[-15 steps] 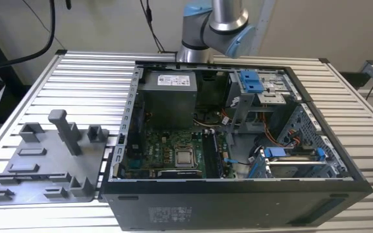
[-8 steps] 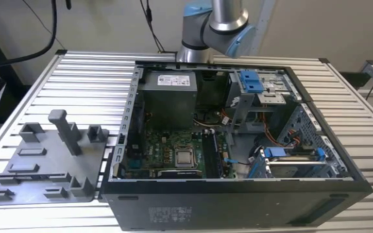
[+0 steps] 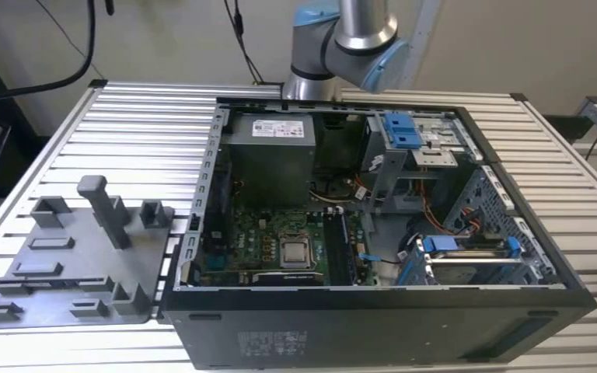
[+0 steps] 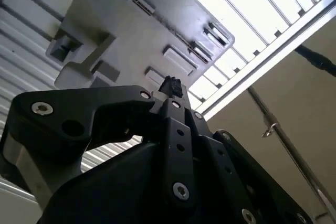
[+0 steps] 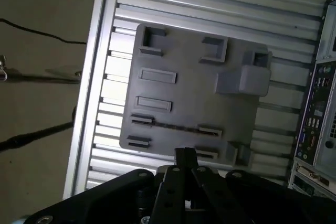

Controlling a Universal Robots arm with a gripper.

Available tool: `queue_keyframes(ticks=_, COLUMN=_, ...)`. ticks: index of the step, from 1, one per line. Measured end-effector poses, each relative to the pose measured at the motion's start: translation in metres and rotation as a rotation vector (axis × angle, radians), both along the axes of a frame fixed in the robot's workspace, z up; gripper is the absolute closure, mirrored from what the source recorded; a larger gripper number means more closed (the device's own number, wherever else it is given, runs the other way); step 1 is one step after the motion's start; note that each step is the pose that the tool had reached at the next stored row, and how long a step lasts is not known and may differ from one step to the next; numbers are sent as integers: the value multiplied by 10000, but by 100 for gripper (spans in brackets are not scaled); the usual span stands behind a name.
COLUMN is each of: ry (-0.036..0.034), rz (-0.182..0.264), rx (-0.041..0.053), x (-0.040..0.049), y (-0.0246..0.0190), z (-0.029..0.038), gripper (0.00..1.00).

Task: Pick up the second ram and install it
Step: 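Pick up the second ram and move it above second insertion slot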

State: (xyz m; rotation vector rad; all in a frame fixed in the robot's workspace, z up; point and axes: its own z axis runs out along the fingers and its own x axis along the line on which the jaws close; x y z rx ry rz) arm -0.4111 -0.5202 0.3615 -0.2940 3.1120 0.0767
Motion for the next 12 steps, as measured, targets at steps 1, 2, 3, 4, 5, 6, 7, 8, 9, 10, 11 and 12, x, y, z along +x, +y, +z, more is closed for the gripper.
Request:
queue_keyframes(ticks=1, ry=1, rz=179, rx=-1, x=0, y=0, z=1, gripper=89)
queue_keyframes(ticks=2, ry=0, rz=371, rx=0, x=0, y=0, z=0, gripper=89)
queue_keyframes(ticks=3, ry=1, rz=549, rx=0, x=0, y=0, z=0, gripper=89)
queue_keyframes(ticks=4, ry=0, rz=731, rx=0, x=0, y=0, z=0, gripper=89)
queue_keyframes(ticks=5, ry=1, rz=909, rx=-1, x=0, y=0, z=1, gripper=89)
queue_keyframes(ticks=6, ry=0, rz=1091, rx=-1, x=0, y=0, z=0, gripper=89)
queue_keyframes(ticks=7, ry=1, rz=1270, rx=-1, x=0, y=0, z=1, gripper=89)
queue_keyframes(ticks=8, ry=1, rz=1460, rx=-1, x=0, y=0, z=0, gripper=89)
queue_keyframes(ticks=9, ry=1, rz=1641, rx=-1, x=0, y=0, z=1, gripper=89)
queue_keyframes(ticks=10, ry=1, rz=1824, rx=-1, x=0, y=0, z=1, gripper=89)
queue_keyframes(ticks=11, ry=1, rz=1995, rx=-1, x=0, y=0, z=1, gripper=89)
queue_keyframes(ticks=12, ry=1, rz=2180, rx=-1, x=0, y=0, z=0, gripper=89)
